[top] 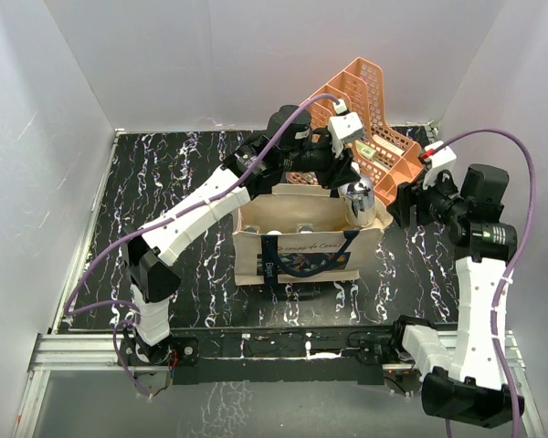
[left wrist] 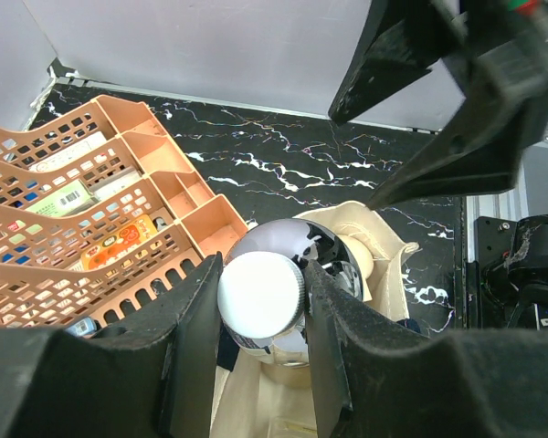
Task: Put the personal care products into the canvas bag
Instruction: Adjust the object.
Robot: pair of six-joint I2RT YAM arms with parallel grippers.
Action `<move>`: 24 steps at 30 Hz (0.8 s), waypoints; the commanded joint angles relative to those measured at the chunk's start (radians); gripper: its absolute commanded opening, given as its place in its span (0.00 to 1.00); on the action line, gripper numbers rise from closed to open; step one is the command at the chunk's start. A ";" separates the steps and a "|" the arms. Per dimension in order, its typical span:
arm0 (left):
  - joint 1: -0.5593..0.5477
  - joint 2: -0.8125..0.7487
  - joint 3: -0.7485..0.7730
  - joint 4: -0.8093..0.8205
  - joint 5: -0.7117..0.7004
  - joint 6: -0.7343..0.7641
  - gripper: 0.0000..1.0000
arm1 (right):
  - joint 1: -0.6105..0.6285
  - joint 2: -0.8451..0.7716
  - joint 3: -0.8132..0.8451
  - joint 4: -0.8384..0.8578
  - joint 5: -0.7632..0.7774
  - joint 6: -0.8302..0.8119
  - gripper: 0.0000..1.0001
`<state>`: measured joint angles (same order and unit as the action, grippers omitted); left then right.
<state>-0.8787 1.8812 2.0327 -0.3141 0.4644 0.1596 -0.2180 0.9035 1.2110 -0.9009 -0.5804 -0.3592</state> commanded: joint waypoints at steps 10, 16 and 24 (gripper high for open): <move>-0.003 -0.002 0.051 0.010 -0.011 -0.019 0.00 | -0.007 0.169 -0.038 -0.061 -0.075 -0.035 0.60; -0.018 0.026 0.086 0.021 -0.039 -0.014 0.00 | -0.006 0.187 -0.046 -0.059 -0.178 -0.027 0.25; -0.035 0.049 0.126 0.034 -0.023 -0.052 0.00 | -0.006 0.179 0.002 -0.033 -0.197 0.026 0.08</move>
<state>-0.8993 1.9285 2.1036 -0.3157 0.4412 0.1226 -0.2188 1.0973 1.1667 -0.9764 -0.7341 -0.3668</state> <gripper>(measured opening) 0.339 0.086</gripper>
